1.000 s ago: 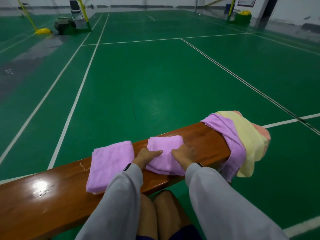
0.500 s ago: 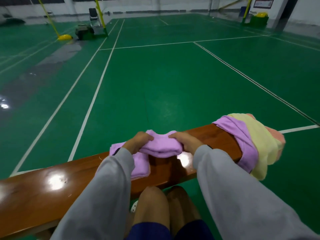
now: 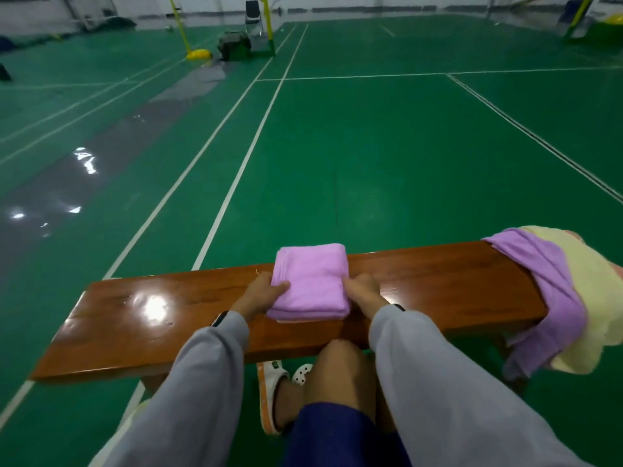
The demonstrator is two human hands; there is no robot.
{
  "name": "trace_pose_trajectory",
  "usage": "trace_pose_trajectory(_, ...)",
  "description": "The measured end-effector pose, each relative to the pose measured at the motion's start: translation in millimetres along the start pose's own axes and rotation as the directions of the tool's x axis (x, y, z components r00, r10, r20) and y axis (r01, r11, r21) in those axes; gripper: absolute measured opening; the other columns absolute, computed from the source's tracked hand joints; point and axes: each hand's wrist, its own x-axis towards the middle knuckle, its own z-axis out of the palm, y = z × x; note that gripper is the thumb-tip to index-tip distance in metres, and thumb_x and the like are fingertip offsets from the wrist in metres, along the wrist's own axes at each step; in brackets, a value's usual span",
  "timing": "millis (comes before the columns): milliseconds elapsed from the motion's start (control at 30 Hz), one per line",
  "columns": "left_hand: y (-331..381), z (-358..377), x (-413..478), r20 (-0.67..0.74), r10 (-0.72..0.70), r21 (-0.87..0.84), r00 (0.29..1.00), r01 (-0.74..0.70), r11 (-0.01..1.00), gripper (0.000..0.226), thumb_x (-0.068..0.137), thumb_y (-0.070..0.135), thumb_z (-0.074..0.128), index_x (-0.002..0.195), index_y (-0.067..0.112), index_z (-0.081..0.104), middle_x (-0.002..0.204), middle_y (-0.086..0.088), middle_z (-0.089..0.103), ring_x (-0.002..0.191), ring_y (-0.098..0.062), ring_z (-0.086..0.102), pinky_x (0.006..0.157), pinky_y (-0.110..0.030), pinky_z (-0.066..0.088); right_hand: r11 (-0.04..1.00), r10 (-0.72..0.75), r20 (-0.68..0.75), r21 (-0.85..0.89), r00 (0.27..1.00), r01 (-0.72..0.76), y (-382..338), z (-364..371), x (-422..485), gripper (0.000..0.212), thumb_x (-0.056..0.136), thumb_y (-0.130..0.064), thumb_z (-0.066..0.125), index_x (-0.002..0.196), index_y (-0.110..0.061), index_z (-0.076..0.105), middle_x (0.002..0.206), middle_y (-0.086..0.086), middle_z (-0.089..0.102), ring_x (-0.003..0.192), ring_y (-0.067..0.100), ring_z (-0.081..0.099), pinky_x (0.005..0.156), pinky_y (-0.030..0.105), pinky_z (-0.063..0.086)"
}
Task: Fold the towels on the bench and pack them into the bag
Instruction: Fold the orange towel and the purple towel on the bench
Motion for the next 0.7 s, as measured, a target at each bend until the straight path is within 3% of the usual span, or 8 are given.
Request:
trace_pose_trajectory(67,-1,-4,7,-0.024,-0.066,-0.017,0.998,0.066,0.998,0.067,0.094,0.042,0.069,0.139,0.001,0.042,0.133,-0.013,0.058,0.115,-0.033,0.061,0.079,-0.037,0.056,0.996,0.004,-0.003,0.095,1.0,-0.004,2,0,4,0.041,0.093,-0.043,0.064,0.1,-0.004,0.07,0.101,0.008,0.071,0.089,0.025,0.063,0.073,0.029,0.045)
trace_pose_trajectory(133,2,-5,13,-0.041,-0.121,-0.145,0.992,0.114,0.983,0.078,0.089,0.045,0.076,0.139,-0.001,0.039,0.13,-0.009,0.054,0.118,-0.034,0.059,0.077,-0.036,0.053,0.993,-0.013,-0.006,0.119,1.0,0.013,-2,-3,3,0.051,0.089,-0.053,0.067,0.104,-0.004,0.069,0.1,0.005,0.069,0.092,0.027,0.065,0.076,0.031,0.047)
trace_pose_trajectory(300,0,0,26,0.079,-0.177,-0.397,0.981,0.193,0.897,0.078,0.077,0.05,0.084,0.126,-0.005,0.059,0.123,-0.016,0.068,0.094,-0.026,0.067,0.065,-0.031,0.057,0.936,0.001,0.121,0.348,0.993,-0.043,-9,11,12,0.058,0.066,-0.049,0.088,0.102,-0.007,0.071,0.102,0.008,0.076,0.088,0.025,0.074,0.082,0.041,0.061)
trace_pose_trajectory(367,-4,1,26,0.235,-0.184,-0.527,0.954,0.284,0.801,0.081,0.074,0.051,0.087,0.13,0.0,0.058,0.123,-0.016,0.07,0.104,-0.03,0.069,0.08,-0.036,0.062,0.911,0.032,0.238,0.393,0.971,-0.126,-12,17,10,0.055,0.069,-0.04,0.09,0.105,-0.004,0.071,0.107,0.012,0.076,0.092,0.025,0.073,0.084,0.039,0.06)
trace_pose_trajectory(467,-4,-2,10,0.42,-0.104,-0.641,0.902,0.376,0.67,0.066,0.084,0.042,0.082,0.132,0.004,0.059,0.121,-0.018,0.072,0.113,-0.032,0.069,0.098,-0.039,0.056,0.848,0.107,0.394,0.444,0.913,-0.29,-14,18,1,0.054,0.073,-0.04,0.089,0.105,0.0,0.07,0.096,0.013,0.078,0.09,0.026,0.073,0.071,0.032,0.059)
trace_pose_trajectory(533,-5,-10,-5,0.418,-0.084,-0.653,0.905,0.363,0.665,0.065,0.083,0.043,0.082,0.132,0.005,0.061,0.119,-0.017,0.073,0.116,-0.032,0.068,0.106,-0.041,0.051,0.811,0.1,0.456,0.478,0.885,-0.338,-14,22,-5,0.058,0.074,-0.042,0.087,0.11,0.001,0.07,0.095,0.017,0.077,0.091,0.031,0.074,0.068,0.033,0.059)
trace_pose_trajectory(600,-4,-21,-25,0.382,-0.039,-0.703,0.923,0.318,0.637,0.057,0.088,0.043,0.077,0.128,0.006,0.063,0.12,-0.017,0.073,0.118,-0.034,0.066,0.111,-0.043,0.047,0.799,0.057,0.476,0.505,0.878,-0.326,-19,31,-17,0.07,0.066,-0.044,0.091,0.117,-0.002,0.069,0.105,0.018,0.076,0.099,0.034,0.073,0.075,0.038,0.061)
trace_pose_trajectory(700,-7,-39,-55,0.322,0.026,-0.78,0.946,0.25,0.573,0.048,0.092,0.036,0.072,0.127,0.003,0.065,0.122,-0.019,0.071,0.114,-0.035,0.068,0.106,-0.045,0.05,0.802,-0.015,0.479,0.53,0.878,-0.276,-37,43,-38,0.084,0.054,-0.046,0.096,0.121,-0.004,0.069,0.109,0.017,0.075,0.1,0.036,0.073,0.088,0.045,0.059)
